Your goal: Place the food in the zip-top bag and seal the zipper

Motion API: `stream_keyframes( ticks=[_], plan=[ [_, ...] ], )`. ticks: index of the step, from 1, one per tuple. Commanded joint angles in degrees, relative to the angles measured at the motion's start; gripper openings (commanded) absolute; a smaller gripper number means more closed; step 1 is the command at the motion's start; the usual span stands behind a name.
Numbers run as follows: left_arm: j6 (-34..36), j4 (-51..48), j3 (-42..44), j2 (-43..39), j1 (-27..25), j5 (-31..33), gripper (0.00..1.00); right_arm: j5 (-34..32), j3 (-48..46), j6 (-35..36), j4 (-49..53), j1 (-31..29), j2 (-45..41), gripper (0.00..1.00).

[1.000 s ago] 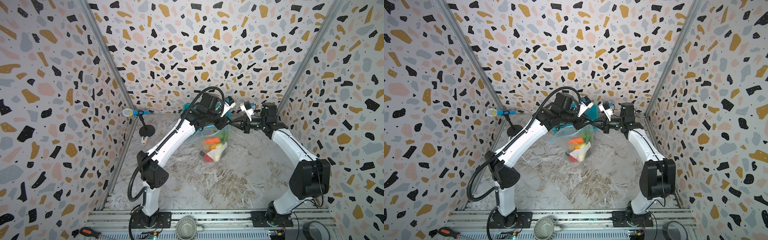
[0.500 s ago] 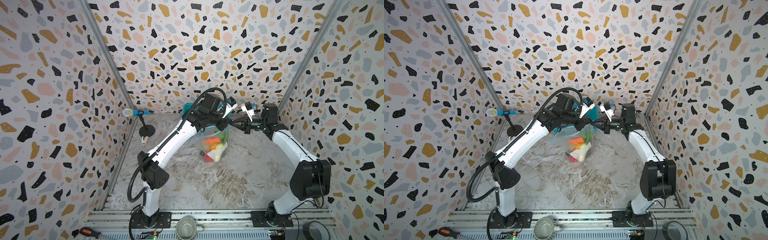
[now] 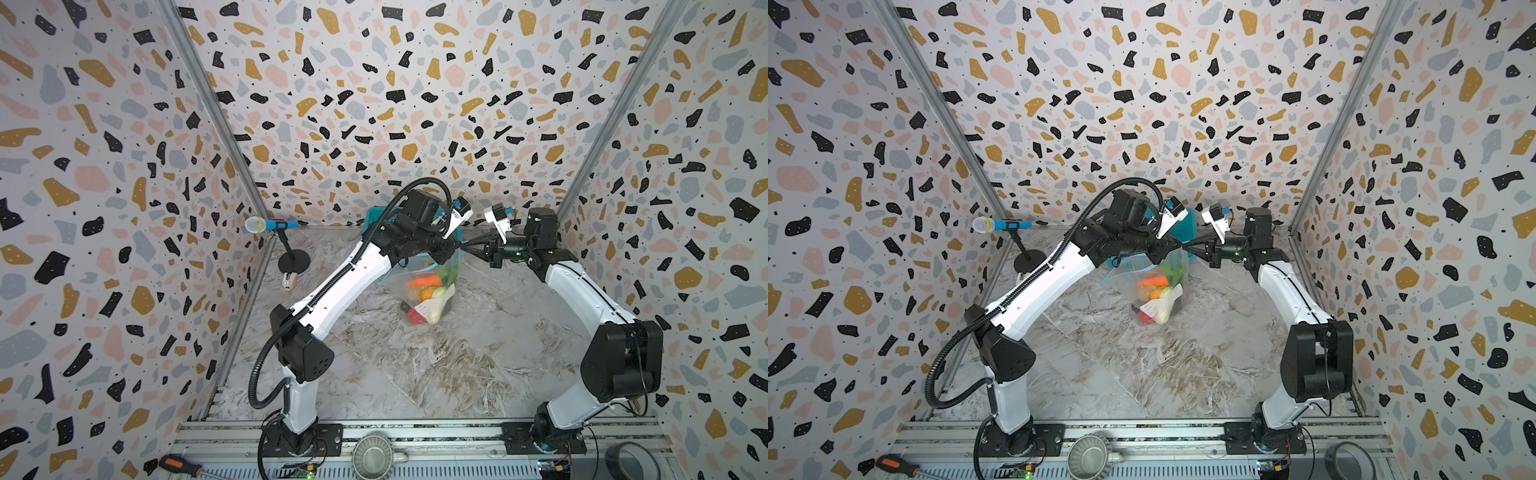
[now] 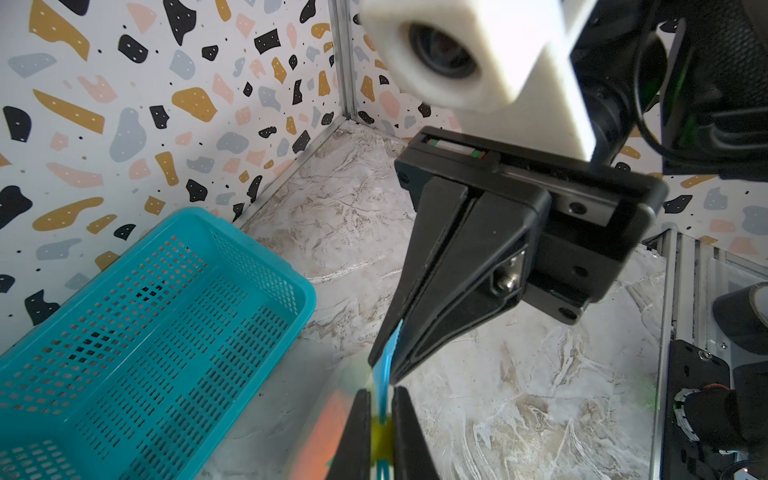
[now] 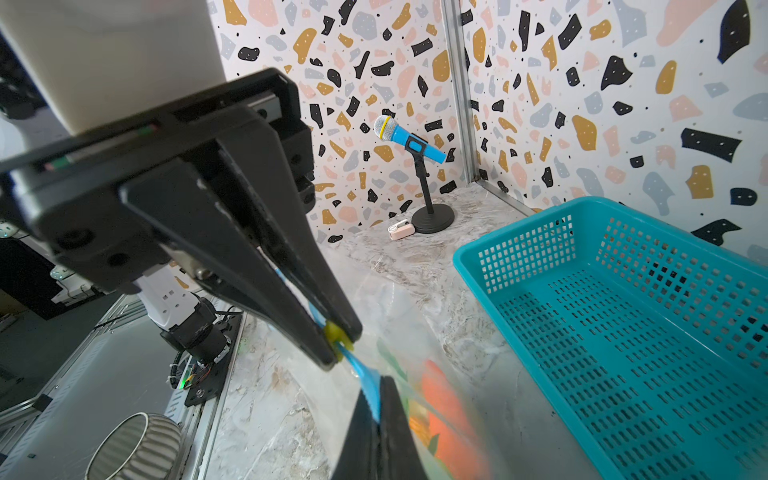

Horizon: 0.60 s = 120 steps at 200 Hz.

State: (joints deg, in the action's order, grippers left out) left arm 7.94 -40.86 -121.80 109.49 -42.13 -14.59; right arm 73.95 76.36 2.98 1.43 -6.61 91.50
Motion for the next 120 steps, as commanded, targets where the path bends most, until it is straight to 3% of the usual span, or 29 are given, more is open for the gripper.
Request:
stream_keyframes(
  ticks=[1,120],
  plan=[
    [-0.1,-2.3,1.7,-2.7,0.1,2.2,0.0,0.7,-0.1,-1.9,-4.0,1.6,-3.8,0.0],
    [-1.6,-2.6,8.4,-7.3,0.1,5.7,0.0,-1.0,-0.5,-1.4,-3.0,2.6,-4.5,0.0]
  ],
)
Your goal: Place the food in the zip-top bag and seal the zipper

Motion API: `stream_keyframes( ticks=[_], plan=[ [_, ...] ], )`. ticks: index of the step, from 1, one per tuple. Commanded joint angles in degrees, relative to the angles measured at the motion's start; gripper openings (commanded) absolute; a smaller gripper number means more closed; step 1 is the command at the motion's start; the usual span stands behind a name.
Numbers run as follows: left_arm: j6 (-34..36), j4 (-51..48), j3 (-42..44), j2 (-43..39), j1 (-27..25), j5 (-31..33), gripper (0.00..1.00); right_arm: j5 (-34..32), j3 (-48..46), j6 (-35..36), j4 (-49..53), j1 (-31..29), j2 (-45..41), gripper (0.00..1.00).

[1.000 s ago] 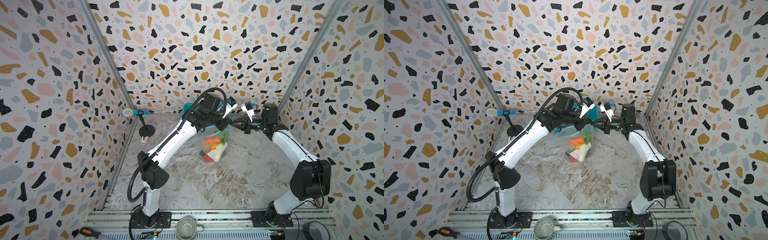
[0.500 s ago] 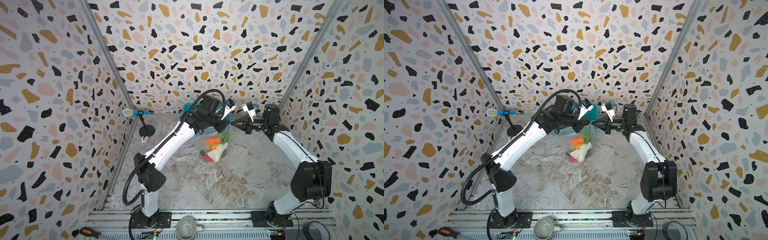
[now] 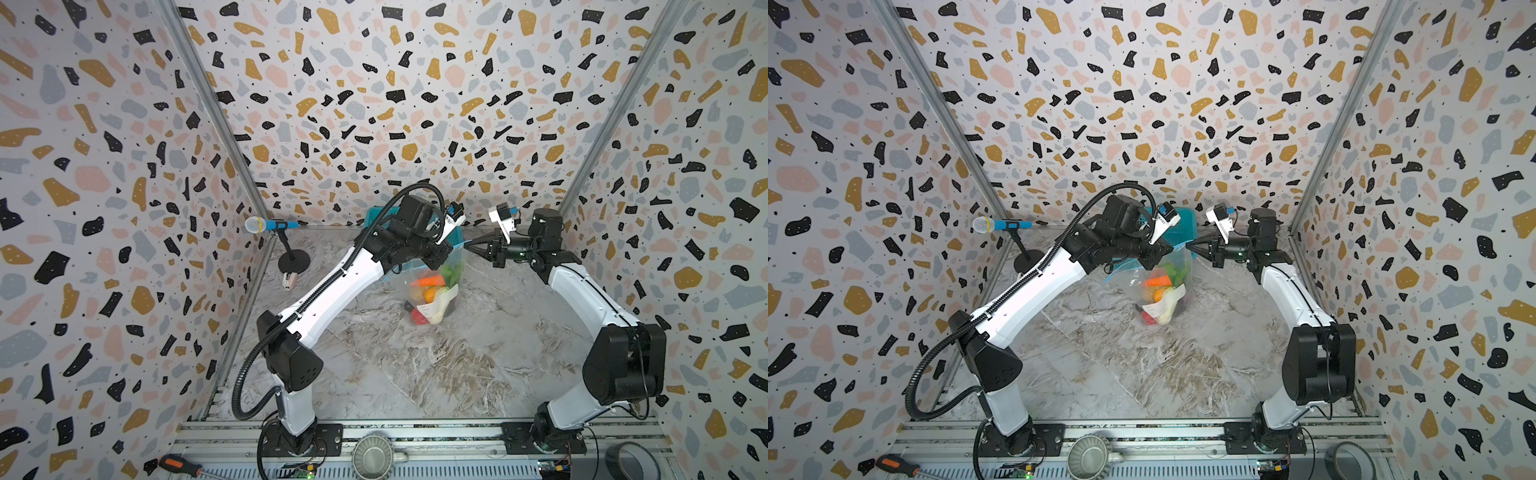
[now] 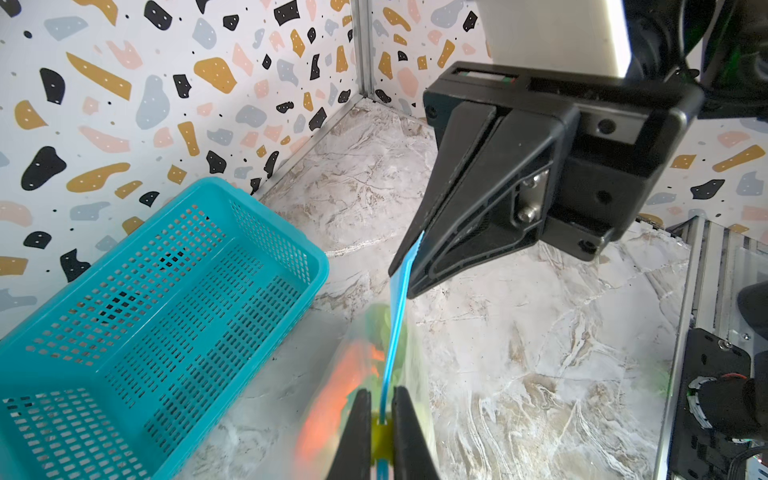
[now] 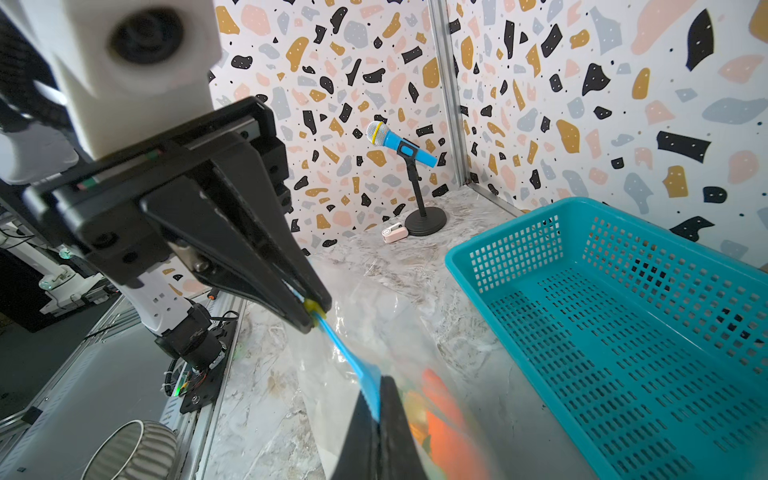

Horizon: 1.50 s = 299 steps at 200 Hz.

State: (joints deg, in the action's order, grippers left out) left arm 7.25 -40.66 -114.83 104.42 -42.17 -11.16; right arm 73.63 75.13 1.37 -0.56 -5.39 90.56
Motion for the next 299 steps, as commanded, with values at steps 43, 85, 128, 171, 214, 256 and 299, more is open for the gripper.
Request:
stream_keyframes(
  ticks=[43,85,128,171,214,256,299],
  plan=[
    [-0.5,-3.0,4.0,-3.9,0.2,4.6,0.0,-1.4,1.4,1.5,1.5,1.8,-3.8,0.0],
    [-0.1,-5.6,5.0,-4.3,0.2,6.8,0.0,-2.8,2.2,3.3,4.1,1.8,-3.8,0.0],
    [-0.1,-5.9,7.0,-6.3,0.2,7.6,0.0,-3.6,2.6,4.4,5.5,2.7,-3.4,0.0],
    [0.1,-6.7,9.4,-8.2,0.3,9.0,0.0,-4.4,2.9,4.7,6.2,3.2,-3.3,0.0],
    [-0.1,-6.8,11.8,-10.0,0.2,9.8,0.0,-4.9,2.9,5.1,6.7,3.5,-3.3,0.0],
    [-0.1,-7.2,13.1,-11.3,0.3,10.9,0.0,-5.1,3.0,4.8,6.6,3.9,-3.2,0.0],
    [-0.5,-7.7,14.9,-12.9,0.3,11.2,0.0,-5.4,2.7,4.1,6.0,4.3,-3.1,0.0]
  ],
)
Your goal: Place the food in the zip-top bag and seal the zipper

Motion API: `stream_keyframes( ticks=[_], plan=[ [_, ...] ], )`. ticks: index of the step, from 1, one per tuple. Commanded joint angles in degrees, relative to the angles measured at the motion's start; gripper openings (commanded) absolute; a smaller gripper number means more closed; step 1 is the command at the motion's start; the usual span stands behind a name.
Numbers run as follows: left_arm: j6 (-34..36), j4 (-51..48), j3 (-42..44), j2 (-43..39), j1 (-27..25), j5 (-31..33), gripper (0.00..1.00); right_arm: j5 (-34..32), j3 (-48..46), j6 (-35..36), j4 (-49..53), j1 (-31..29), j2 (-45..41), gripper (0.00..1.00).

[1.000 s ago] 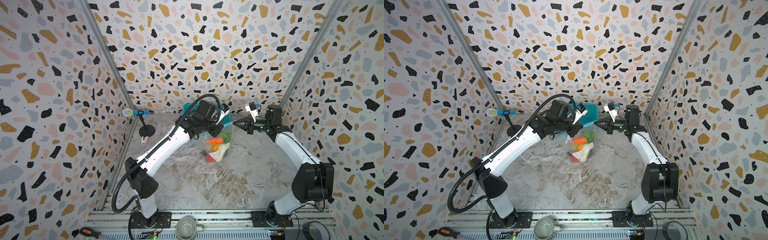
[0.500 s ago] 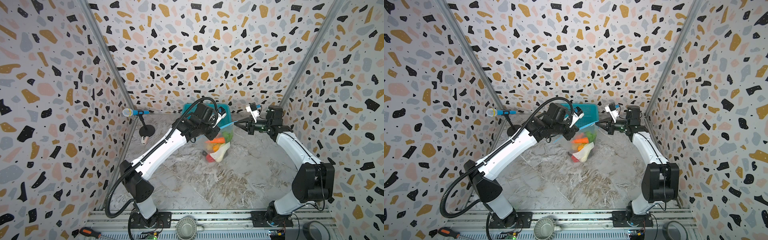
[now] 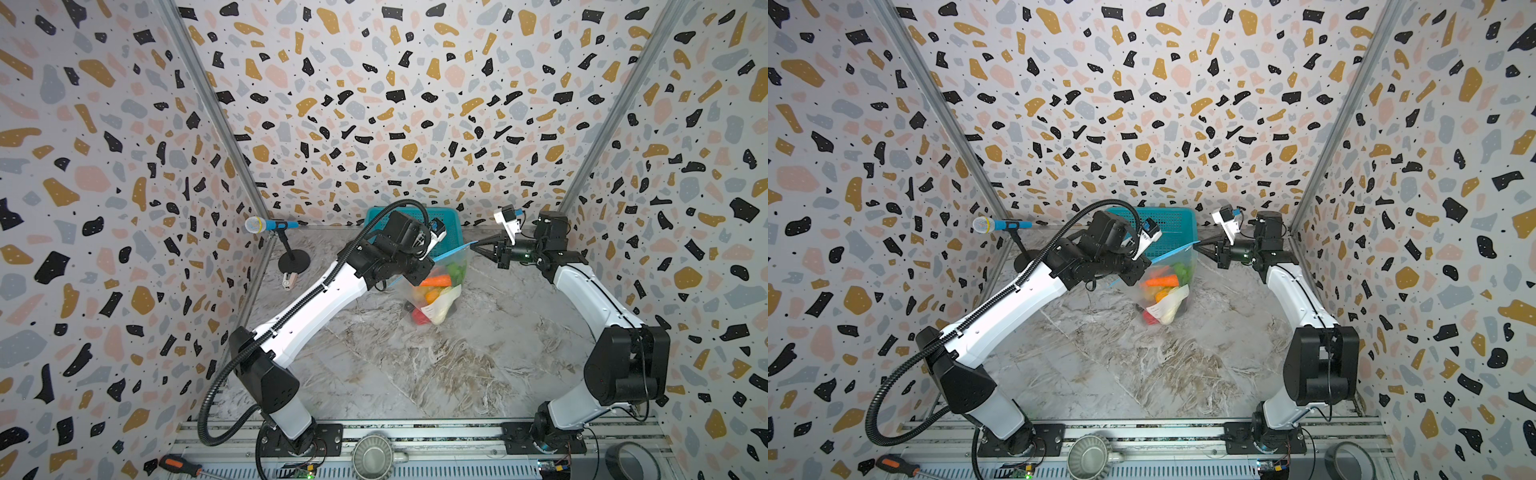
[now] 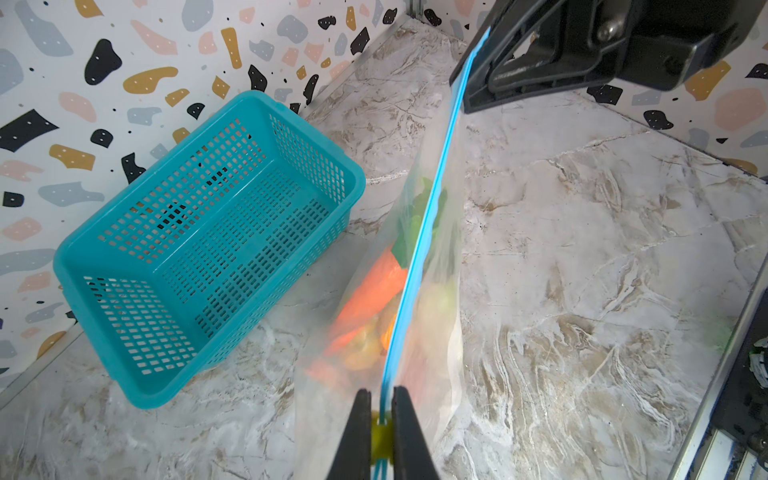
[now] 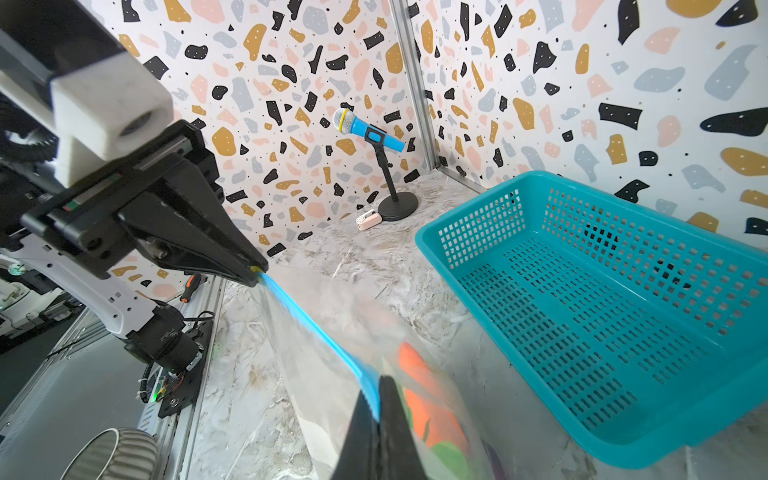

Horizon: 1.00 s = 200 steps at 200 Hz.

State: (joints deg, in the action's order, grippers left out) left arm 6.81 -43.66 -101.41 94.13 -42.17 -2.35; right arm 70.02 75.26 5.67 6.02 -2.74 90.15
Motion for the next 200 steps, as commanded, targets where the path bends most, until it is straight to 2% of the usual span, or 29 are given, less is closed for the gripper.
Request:
stream_keyframes(
  ticks=[1,200],
  plan=[
    [-0.1,-4.7,1.5,-2.6,0.3,2.4,0.0,-1.9,2.6,-0.2,-0.6,1.7,-2.7,0.0],
    [-1.4,-9.6,6.2,-7.0,1.1,4.3,0.0,-3.2,2.1,-3.2,-4.1,3.7,-1.1,0.0]
  ],
)
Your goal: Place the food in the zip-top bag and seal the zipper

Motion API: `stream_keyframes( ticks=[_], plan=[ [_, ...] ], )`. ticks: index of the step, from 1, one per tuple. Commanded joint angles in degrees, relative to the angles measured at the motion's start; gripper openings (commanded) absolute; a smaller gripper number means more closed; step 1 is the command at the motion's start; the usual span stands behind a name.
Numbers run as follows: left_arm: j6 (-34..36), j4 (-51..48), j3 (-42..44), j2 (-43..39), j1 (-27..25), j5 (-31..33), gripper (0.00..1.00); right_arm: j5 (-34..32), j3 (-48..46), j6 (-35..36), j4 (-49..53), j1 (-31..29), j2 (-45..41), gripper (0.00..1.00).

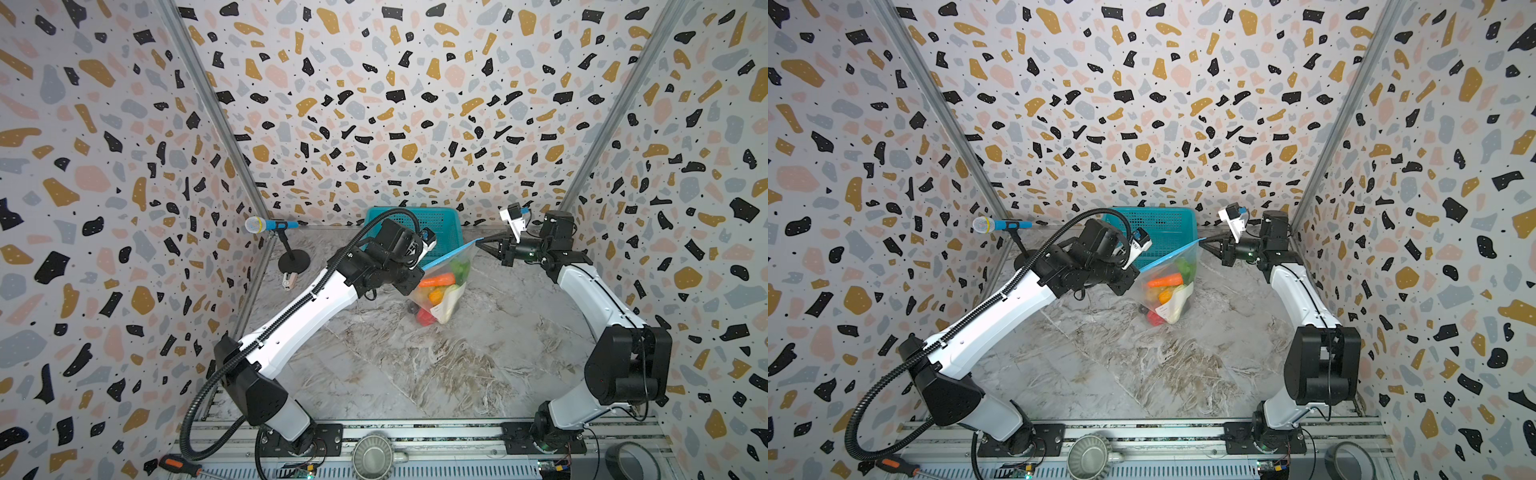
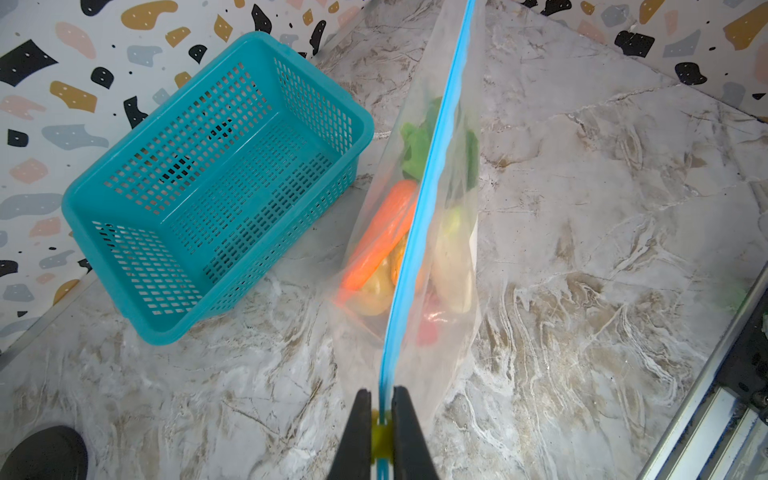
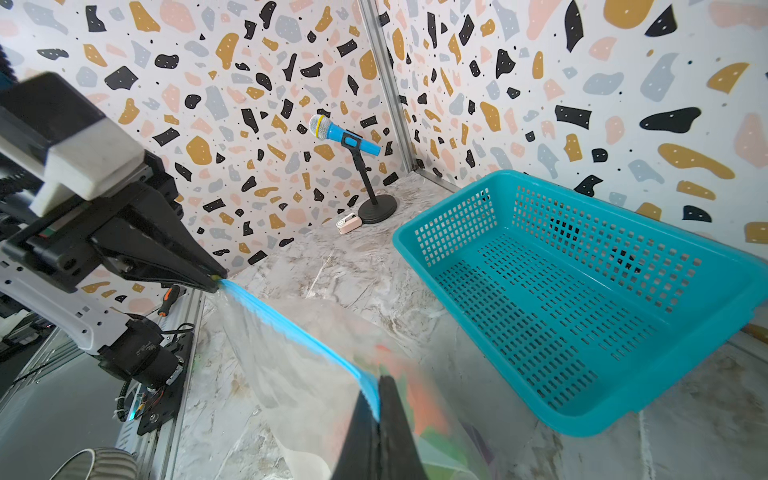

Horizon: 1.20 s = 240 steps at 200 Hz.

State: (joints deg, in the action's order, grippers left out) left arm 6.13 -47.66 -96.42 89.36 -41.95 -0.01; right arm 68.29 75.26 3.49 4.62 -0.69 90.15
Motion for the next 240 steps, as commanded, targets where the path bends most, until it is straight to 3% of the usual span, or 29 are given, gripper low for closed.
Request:
stream_keyframes(
  ticks=[1,210,224,240],
  plan=[
    [-0.7,-5.6,1.3,-2.3,0.9,1.9,0.0,-1.5,2.1,-1.0,-2.8,1.6,-1.2,0.0],
    [-1.3,-4.7,4.2,-5.6,1.0,2.0,0.0,-2.1,1.2,-1.8,-4.1,-0.4,-0.3,0.0],
    [-1.3,-4.2,3.4,-5.2,0.9,1.2,0.08,-2.3,1.1,-1.6,-4.0,-1.0,-0.5,0.0],
    [-0.9,-2.5,2.9,-5.3,1.0,0.0,0.3,-2.5,1.5,-1.9,-4.4,-2.2,-0.6,0.0]
  ],
)
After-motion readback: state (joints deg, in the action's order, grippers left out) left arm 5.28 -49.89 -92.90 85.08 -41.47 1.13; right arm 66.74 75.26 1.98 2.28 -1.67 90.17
